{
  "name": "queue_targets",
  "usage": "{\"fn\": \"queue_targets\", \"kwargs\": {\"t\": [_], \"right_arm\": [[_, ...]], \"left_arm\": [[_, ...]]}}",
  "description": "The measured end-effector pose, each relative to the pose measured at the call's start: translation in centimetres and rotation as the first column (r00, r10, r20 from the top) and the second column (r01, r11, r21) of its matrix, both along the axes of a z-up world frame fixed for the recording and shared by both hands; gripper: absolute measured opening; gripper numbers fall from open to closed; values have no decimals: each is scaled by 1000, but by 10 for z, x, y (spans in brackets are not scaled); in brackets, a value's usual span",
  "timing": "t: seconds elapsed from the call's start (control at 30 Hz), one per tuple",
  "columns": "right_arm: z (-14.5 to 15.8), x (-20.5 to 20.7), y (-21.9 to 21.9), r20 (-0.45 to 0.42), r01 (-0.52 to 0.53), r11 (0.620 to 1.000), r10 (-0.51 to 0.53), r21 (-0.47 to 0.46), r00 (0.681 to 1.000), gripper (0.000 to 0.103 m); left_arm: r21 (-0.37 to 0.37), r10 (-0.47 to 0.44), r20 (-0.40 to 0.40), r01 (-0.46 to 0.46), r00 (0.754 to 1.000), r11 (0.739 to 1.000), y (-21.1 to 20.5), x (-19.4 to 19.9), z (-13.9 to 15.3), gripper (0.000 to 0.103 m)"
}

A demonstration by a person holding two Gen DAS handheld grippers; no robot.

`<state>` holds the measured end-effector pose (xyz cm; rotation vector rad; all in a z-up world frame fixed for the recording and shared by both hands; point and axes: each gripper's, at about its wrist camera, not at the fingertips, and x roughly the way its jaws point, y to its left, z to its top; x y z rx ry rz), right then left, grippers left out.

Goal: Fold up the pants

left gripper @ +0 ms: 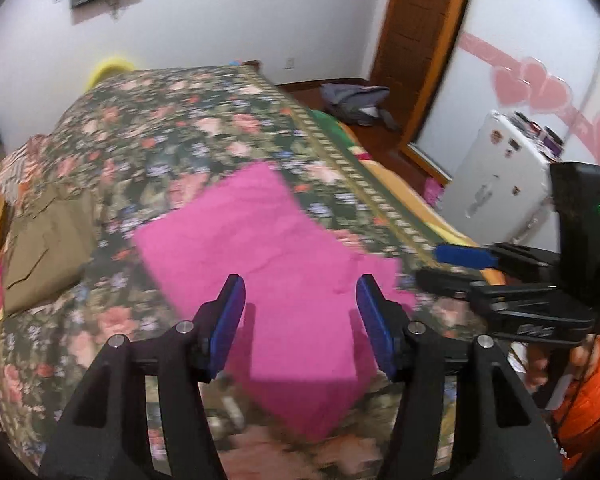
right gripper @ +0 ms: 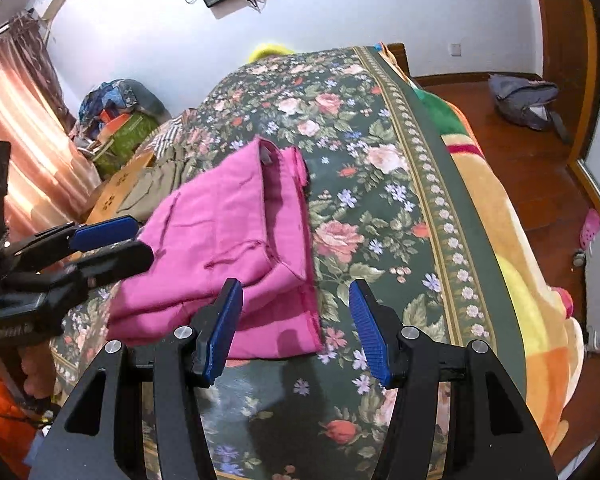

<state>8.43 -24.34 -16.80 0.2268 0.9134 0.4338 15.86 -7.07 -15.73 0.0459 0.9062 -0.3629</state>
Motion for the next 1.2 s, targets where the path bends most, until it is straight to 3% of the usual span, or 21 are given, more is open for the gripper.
{"fn": "queue_targets", "kwargs": {"t": [0.1,0.2,0.3,0.5,0.8,1.0,1.13,1.2], "right_arm": [[3,1,8,-1,-17,1000,17,15,1000,53],[-1,3,17,-38,-31,998,33,59,999,58],[-8,6,28,-69,-39,996,45,86,997,59],[-29,14,45,-133,-36,999,39,27,990,61],[-38,19,46,-87,-137,988,131,-65,988,65],[-40,37,46,-71,-133,986,126,-104,989,67],[-31,39,44,-41,-85,983,79,-163,996,67],[-24,36,40,-36,-71,987,67,-144,997,69]], "left_arm": [[32,59,-21,-58,998,998,26,5,-11,58],[44,80,-94,-76,992,996,40,8,-34,58],[35,85,-127,-81,988,996,44,7,-54,58],[-39,105,-133,-111,986,993,48,4,-63,59],[-48,108,-118,-114,987,992,47,-10,-62,59],[-73,120,-123,-129,985,989,51,-4,-57,59],[-15,155,-57,-156,986,988,66,7,-39,59],[4,178,-28,-177,984,984,76,16,-31,59]]}}
